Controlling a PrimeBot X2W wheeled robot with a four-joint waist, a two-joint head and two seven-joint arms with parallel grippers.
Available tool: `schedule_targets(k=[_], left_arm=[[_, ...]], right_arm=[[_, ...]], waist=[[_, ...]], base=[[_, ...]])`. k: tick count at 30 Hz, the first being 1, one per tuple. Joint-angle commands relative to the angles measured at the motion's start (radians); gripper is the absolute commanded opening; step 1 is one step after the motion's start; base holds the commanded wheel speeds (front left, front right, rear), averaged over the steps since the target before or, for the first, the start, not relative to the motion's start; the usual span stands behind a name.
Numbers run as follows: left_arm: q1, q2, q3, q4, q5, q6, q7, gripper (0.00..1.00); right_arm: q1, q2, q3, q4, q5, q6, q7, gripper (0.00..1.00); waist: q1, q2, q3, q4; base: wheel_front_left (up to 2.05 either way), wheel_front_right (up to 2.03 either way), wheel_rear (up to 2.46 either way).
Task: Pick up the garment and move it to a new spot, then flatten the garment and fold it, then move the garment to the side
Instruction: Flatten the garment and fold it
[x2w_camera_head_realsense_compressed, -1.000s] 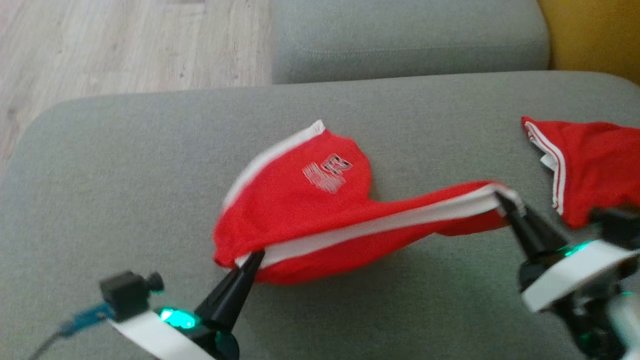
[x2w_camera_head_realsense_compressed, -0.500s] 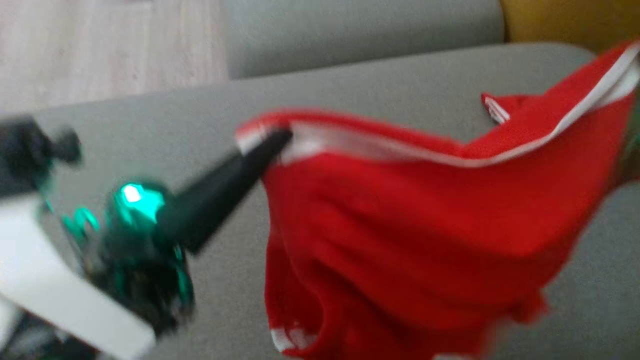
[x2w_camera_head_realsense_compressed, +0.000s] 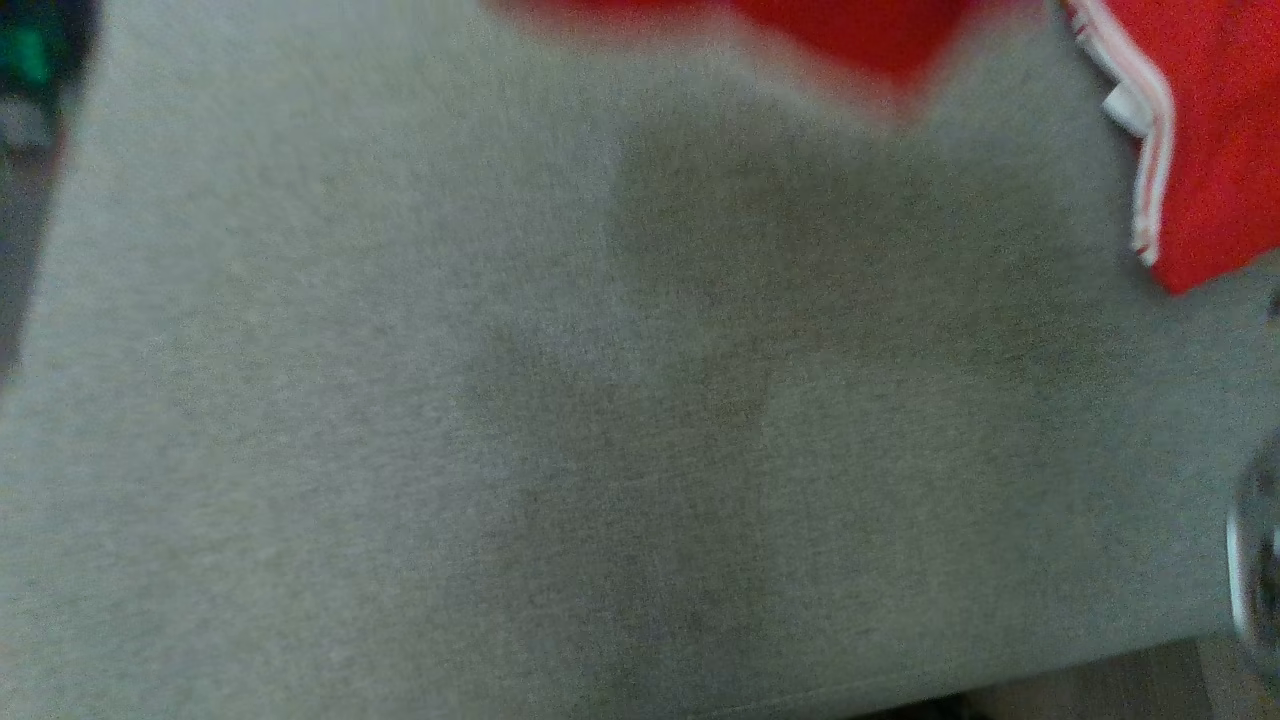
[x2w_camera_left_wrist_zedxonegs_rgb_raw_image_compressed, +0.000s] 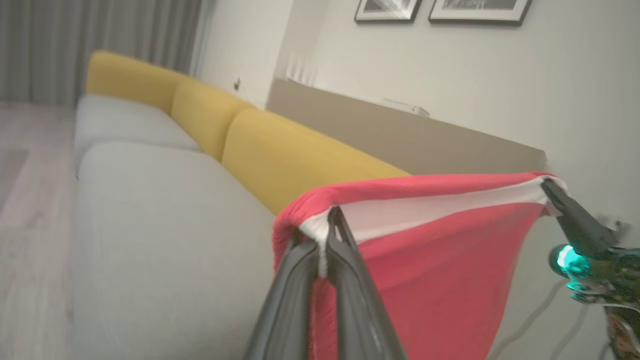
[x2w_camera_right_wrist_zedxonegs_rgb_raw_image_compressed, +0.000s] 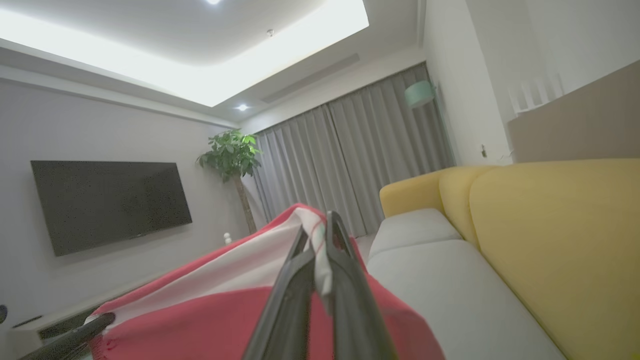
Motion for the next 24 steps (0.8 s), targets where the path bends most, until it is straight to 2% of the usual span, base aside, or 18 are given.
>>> schedule_targets(k=[1, 4, 7, 12, 17, 18, 20, 22, 23, 24], left_arm=[[-0.122, 0.016, 0.046, 0.053, 0.057, -0.015, -0.05, 0.0], [-0.231, -0.044, 0.04, 0.224, 0.134, -0.047, -0.171, 0.0], [-0.266, -0.084, 0.028, 0.367, 0.173, -0.098, -0.278, 0.0], [-0.128, -0.112, -0.004, 0.474, 0.153, -0.186, -0.382, 0.0], [0.148, -0.08, -0.065, 0.418, 0.106, -0.22, -0.429, 0.0], [0.148, -0.08, -0.065, 0.418, 0.106, -0.22, -0.429, 0.0], [0.343, -0.051, -0.088, 0.326, 0.065, -0.223, -0.456, 0.0], [0.477, -0.03, -0.105, 0.256, 0.048, -0.219, -0.473, 0.0], [0.477, -0.03, -0.105, 0.256, 0.048, -0.219, -0.473, 0.0], [0.542, -0.022, -0.114, 0.221, 0.043, -0.211, -0.483, 0.0]], right_arm=[[-0.097, 0.027, 0.009, 0.02, -0.042, -0.001, -0.044, 0.0], [-0.218, 0.065, 0.052, 0.143, -0.105, -0.001, -0.133, 0.0], [-0.233, 0.066, 0.128, 0.228, -0.114, -0.001, -0.2, 0.0], [-0.076, -0.018, 0.268, 0.285, -0.069, -0.001, -0.277, 0.0], [0.19, -0.154, 0.389, 0.244, -0.034, -0.001, -0.329, 0.0], [0.19, -0.154, 0.389, 0.244, -0.034, -0.001, -0.329, 0.0], [0.358, -0.231, 0.425, 0.197, -0.018, -0.001, -0.346, 0.0], [0.475, -0.275, 0.432, 0.157, 0.006, -0.001, -0.341, 0.0], [0.475, -0.275, 0.432, 0.157, 0.006, -0.001, -0.341, 0.0], [0.535, -0.295, 0.426, 0.136, 0.019, -0.001, -0.336, 0.0]], waist=[[-0.0007, 0.0001, 0.174, -0.024], [-0.0007, 0.0001, 0.228, -0.029], [-0.0007, 0.0001, 0.25, -0.029], [-0.0007, 0.0001, 0.214, -0.016], [-0.0007, 0.0001, 0.127, 0.002], [-0.0007, 0.0001, 0.127, 0.002], [-0.0007, 0.0001, 0.053, 0.014], [-0.0007, 0.0001, 0.004, 0.025], [-0.0007, 0.0001, 0.004, 0.025], [-0.0007, 0.0001, -0.021, 0.033]], base=[[0.0, 0.0, 0.0], [0.0, 0.0, 0.0], [0.0, 0.0, 0.0], [0.0, 0.0, 0.0], [0.0, 0.0, 0.0], [0.0, 0.0, 0.0], [0.0, 0.0, 0.0], [0.0, 0.0, 0.0], [0.0, 0.0, 0.0], [0.0, 0.0, 0.0]])
